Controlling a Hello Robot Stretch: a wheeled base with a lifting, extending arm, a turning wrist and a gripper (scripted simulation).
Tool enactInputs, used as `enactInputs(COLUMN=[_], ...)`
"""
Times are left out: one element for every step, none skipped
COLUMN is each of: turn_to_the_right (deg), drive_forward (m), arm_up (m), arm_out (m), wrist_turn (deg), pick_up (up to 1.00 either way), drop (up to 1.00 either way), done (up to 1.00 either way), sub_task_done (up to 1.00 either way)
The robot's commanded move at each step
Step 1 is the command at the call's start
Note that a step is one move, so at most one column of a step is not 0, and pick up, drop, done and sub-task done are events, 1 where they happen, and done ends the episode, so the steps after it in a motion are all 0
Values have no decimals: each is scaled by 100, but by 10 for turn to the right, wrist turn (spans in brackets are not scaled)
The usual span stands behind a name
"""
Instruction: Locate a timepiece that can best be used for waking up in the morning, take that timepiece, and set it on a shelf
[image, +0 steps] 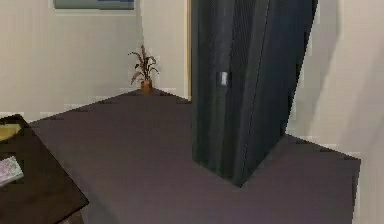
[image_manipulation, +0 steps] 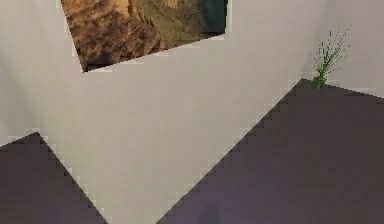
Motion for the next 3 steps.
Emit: enactInputs(turn_to_the_right=[0,360,0], drive_forward=[95,0,5], arm_up=[0,0,0], arm_out=[0,0,0], wrist_turn=[0,0,0], pick_up=[0,0,0], drop=[0,0,0], done=[0,0,0], sub_task_done=[0,0,0])
